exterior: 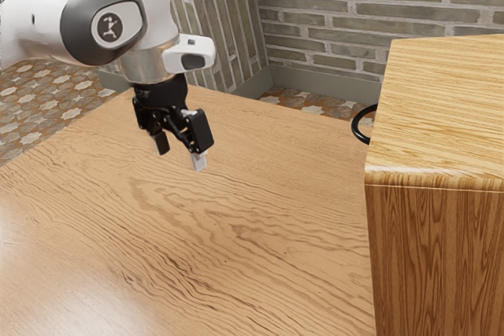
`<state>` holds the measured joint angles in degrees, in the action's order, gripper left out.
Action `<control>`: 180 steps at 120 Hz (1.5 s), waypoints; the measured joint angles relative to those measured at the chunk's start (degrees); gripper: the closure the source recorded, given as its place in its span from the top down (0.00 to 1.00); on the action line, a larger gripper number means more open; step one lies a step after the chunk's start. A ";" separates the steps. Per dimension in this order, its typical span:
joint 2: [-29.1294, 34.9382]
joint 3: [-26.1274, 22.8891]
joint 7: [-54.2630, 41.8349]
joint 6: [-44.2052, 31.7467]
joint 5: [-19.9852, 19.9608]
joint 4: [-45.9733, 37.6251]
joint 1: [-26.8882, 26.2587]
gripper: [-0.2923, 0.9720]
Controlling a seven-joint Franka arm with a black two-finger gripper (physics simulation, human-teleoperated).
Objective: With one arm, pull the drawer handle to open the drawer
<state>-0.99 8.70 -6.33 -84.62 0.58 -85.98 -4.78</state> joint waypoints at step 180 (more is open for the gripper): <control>-1.43 -1.26 21.10 -21.74 -28.40 1.01 -1.30 0.77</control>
<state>-2.42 7.45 14.76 -106.35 -27.82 -84.98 -6.08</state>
